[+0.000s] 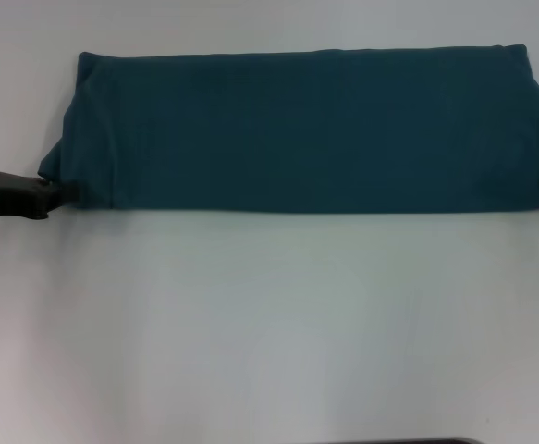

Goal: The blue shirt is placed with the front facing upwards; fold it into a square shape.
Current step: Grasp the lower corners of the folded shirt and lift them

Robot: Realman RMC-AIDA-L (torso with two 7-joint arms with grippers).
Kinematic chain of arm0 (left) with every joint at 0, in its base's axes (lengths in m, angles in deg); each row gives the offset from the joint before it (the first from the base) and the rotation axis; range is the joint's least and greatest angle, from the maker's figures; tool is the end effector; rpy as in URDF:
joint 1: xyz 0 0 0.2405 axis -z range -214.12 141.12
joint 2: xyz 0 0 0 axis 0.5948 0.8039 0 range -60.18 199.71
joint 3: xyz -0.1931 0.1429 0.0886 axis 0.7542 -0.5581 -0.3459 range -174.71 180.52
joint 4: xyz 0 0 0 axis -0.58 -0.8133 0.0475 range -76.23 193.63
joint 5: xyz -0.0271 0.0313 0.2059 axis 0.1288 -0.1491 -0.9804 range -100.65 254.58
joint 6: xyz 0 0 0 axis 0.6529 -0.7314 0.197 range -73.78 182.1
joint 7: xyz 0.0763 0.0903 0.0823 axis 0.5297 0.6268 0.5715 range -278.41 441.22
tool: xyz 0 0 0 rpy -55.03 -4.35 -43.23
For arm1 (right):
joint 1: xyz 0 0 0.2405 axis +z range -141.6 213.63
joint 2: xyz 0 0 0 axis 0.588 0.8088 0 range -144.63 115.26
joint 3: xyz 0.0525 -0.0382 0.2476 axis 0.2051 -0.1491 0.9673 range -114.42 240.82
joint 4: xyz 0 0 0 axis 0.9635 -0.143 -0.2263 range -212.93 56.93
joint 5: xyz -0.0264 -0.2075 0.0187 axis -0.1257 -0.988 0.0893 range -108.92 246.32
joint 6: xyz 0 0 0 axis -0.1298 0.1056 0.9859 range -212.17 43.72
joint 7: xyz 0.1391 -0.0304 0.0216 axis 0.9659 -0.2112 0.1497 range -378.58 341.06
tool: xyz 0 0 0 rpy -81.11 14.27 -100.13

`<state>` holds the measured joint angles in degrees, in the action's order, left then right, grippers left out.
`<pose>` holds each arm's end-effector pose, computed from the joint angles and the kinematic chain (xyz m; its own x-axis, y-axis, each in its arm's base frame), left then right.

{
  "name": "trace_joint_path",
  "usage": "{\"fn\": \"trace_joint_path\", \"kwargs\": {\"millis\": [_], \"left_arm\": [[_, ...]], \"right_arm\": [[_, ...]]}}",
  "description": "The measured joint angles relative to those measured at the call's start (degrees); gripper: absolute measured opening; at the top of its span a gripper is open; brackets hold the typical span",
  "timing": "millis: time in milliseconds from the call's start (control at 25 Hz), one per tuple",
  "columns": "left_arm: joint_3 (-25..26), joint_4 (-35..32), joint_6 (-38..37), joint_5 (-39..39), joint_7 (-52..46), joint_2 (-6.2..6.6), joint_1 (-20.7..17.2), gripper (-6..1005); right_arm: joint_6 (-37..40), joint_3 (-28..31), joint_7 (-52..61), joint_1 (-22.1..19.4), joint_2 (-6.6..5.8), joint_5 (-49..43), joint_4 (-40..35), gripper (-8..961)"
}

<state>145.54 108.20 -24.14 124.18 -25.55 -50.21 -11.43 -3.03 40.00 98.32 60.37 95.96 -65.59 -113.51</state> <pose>-0.3289 0.3249 0.0266 0.5963 0.7216 0.3519 0.8021 -0.5178 -0.2974 0.3841 0.2999 0.0720 0.2076 -0.8374 -0.5055 -0.9778 -0.1630 -0.1315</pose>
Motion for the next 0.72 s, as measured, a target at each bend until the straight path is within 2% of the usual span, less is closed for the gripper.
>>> {"fn": "trace_joint_path", "kwargs": {"millis": [240, 480, 720], "left_arm": [[0.6, 1.0, -2.2, 0.0, -0.1, 0.77, -0.5, 3], [0.6, 1.9, -4.6, 0.0, -0.1, 1.81, -1.5, 9], [0.6, 1.9, -7.3, 0.0, 0.2, 2.9, -1.8, 15]], "right_arm": [[1.0, 0.6, -0.2, -0.8, -0.16, 0.0, -0.3, 11], [3.4, 1.6, -0.4, -2.6, 0.41, 0.0, -3.3, 11], [5.9, 3.2, -0.4, -4.2, 0.41, 0.0, -4.6, 11]]}}
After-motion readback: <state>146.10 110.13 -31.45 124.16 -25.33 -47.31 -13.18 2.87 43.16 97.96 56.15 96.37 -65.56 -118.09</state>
